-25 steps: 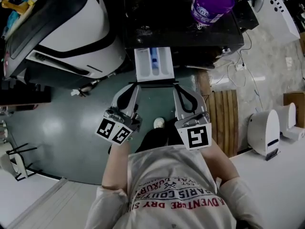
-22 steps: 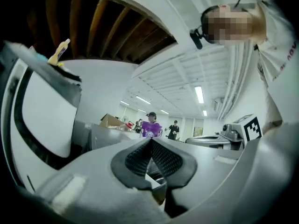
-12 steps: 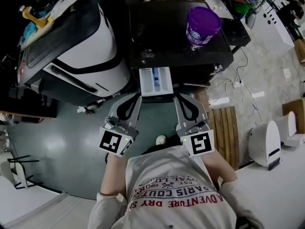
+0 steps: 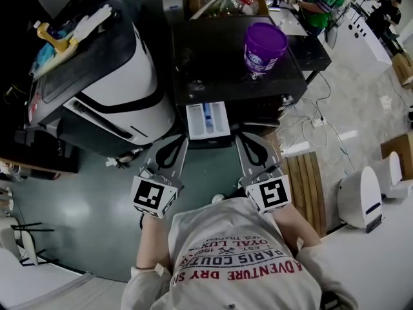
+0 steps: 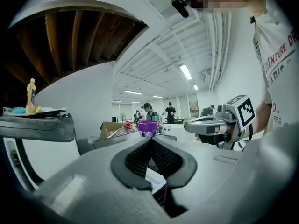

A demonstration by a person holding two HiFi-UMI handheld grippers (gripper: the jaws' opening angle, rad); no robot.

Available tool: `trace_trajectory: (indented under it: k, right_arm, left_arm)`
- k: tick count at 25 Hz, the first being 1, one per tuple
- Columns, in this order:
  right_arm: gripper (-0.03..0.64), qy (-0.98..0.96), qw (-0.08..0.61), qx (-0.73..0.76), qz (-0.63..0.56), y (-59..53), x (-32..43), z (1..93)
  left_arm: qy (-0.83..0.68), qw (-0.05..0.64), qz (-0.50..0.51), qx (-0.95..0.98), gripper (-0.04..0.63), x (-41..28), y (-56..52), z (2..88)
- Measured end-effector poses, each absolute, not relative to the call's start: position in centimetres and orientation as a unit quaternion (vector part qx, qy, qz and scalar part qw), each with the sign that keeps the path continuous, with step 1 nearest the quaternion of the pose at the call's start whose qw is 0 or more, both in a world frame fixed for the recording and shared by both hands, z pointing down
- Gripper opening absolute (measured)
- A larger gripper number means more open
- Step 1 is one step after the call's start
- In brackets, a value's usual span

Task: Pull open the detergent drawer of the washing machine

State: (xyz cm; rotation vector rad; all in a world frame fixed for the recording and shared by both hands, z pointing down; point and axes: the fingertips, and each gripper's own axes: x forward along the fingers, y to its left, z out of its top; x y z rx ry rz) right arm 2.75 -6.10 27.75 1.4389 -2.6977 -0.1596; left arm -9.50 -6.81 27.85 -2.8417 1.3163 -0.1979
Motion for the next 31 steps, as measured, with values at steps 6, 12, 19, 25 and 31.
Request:
trace_trajectory:
  k: [6, 12, 19, 25, 31]
  right_arm:
    - [0.0, -0.887, 0.041, 0.457, -0.05, -6.0, 2.9, 28.0]
    - [0.0, -0.889, 0.05, 0.452, -0.052, -6.0, 2.7, 28.6]
    - [0.0, -0.89, 0.056, 0.449, -0.054, -6.2, 2.6, 28.9]
    - [0.0, -0.893, 0.061, 0.442, -0.059, -6.5, 2.3, 28.9]
    - [0.0, -0.894, 0.073, 0.438, -0.054, -6.9, 2.0, 29.4]
  left_arm:
    - [0.421, 0.005, -0.067, -0.905, -0.008, -9.2, -7.2, 27.7]
    - [0.431, -0.004, -0.055, -0.901, -0.008, -9.5, -7.3, 27.7]
    - [0.432, -0.012, -0.05, -0.9, -0.008, -9.4, -7.8, 28.1]
    - [0.431, -0.023, -0.048, -0.901, -0.008, -9.4, -8.2, 28.6]
    - [0.438, -0.034, -0.043, -0.897, -0.008, -10.1, -9.0, 28.9]
